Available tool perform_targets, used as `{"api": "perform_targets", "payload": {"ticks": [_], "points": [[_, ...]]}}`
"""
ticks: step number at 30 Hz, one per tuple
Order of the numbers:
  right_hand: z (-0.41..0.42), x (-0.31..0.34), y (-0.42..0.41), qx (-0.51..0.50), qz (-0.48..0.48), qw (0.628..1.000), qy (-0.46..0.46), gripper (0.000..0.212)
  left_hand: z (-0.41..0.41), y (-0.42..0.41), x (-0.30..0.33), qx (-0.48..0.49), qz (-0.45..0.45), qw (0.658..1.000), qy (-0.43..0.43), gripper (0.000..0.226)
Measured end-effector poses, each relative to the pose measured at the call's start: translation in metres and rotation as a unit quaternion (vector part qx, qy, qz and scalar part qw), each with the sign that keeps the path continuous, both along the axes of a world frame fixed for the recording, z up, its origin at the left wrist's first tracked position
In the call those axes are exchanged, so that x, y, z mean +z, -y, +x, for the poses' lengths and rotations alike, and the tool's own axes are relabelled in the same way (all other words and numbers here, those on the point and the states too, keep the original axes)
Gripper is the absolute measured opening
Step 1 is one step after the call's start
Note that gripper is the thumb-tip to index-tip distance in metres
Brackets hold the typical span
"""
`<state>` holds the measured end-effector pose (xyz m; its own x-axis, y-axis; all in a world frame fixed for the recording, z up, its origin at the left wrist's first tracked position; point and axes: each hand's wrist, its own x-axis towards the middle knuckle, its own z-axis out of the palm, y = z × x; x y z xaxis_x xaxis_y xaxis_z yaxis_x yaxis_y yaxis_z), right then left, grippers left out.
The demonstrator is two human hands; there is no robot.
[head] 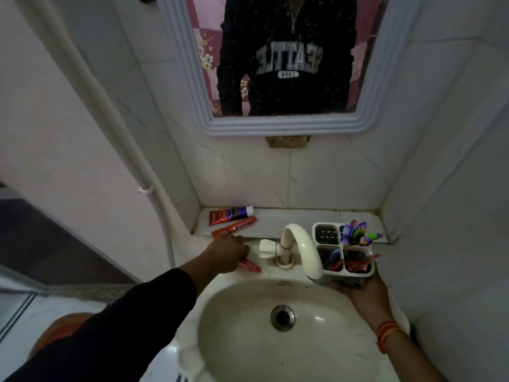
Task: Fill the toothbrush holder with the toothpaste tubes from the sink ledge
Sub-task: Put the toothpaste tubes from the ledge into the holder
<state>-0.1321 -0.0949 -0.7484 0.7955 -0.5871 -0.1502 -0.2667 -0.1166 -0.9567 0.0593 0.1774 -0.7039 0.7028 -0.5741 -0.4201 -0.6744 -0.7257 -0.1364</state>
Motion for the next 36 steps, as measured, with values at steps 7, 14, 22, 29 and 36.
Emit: {"api": "perform_targets", "payload": {"ticks": [7,14,22,29,36], "points": [[0.0,-0.001,-0.001,0.006,0.01,1.0,0.006,0.082,0.011,0.002,0.069,0.195,-0.174,0.963,-0.071,0.046],[0.001,0.009,-0.002,0.019,0.066,0.997,0.023,0.068,-0.031,0.061,0.173,0.113,-0.398,0.91,-0.006,0.023],[-0.002,0.019,-0.005,-0.002,0.049,0.998,0.024,0.067,-0.071,0.148,0.17,-0.042,-0.274,0.961,-0.013,0.027],[0.003,0.017,-0.007,-0.008,0.128,0.99,0.049,0.069,-0.086,0.172,0.144,-0.076,-0.168,0.983,0.001,0.03],[0.002,0.017,-0.007,0.005,0.046,0.998,0.045,0.069,-0.055,0.149,0.133,-0.025,-0.273,0.956,-0.106,0.024]]}}
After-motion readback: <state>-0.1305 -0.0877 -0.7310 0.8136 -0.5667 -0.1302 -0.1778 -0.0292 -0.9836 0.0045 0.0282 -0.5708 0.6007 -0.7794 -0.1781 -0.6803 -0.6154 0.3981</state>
